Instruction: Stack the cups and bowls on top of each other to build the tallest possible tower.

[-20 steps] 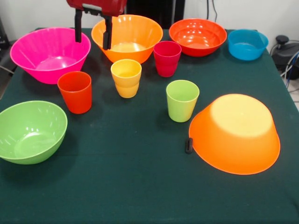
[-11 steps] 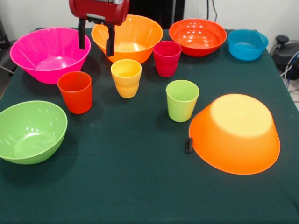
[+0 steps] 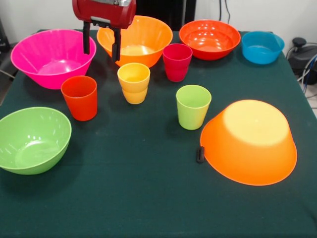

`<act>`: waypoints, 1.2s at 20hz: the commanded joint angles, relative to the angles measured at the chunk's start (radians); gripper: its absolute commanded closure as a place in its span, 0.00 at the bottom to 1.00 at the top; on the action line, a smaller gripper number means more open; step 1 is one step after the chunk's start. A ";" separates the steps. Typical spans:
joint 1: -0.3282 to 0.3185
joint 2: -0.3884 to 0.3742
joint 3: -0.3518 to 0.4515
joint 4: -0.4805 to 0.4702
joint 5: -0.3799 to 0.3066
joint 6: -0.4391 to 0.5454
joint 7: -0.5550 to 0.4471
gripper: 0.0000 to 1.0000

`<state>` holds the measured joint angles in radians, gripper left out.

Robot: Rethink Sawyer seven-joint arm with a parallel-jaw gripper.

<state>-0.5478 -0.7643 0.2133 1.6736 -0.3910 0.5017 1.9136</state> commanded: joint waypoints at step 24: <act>0.011 0.076 0.054 -0.006 -0.109 -0.087 -0.076 0.00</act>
<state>-0.5522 -0.7334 0.2136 1.6734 -0.3910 0.4657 1.9136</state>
